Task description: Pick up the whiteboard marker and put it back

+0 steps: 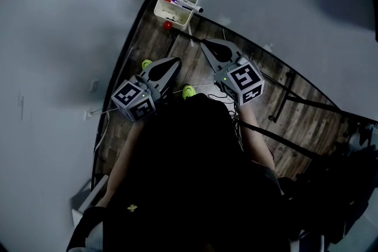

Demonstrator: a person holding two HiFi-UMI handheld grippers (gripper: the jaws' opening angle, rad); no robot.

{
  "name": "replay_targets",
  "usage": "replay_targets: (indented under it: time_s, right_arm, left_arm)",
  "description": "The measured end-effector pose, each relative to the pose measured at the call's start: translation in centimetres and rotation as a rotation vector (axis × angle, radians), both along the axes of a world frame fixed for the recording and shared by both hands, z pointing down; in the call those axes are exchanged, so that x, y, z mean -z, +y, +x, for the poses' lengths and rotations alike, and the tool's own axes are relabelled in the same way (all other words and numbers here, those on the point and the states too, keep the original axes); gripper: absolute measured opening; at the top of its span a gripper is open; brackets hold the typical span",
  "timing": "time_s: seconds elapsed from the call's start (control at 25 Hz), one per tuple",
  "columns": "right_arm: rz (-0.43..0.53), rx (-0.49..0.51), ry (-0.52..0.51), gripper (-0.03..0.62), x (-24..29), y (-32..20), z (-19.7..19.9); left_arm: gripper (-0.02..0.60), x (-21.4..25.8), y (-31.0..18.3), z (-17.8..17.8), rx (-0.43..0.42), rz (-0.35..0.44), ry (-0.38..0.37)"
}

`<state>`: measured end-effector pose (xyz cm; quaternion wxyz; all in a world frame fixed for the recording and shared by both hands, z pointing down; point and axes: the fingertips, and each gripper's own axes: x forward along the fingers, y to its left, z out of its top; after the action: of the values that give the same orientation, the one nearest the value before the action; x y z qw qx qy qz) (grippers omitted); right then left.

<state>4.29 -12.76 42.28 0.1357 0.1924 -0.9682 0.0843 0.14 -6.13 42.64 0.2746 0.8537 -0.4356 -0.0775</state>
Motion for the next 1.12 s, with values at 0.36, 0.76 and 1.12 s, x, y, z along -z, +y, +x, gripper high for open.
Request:
replay_targets:
  time_s: [0.36,0.76,1.12]
  right_arm:
    - [-0.002,-0.032,0.002,0.042,-0.3,-2.4,-1.3]
    - [-0.009,-0.071,0.020,0.105,-1.2,-6.1,-3.3]
    - [-0.006,-0.122,0.027,0.219,-1.4,-8.5,-4.4]
  left_arm:
    - [0.021,0.8,-1.8,-1.8,-0.017,-0.017,-0.001]
    - [0.021,0.8,-4.2,-4.8,-0.021,-0.026,-0.022]
    - [0.021,0.7,-6.0,-5.9,-0.036,-0.037,-0.026]
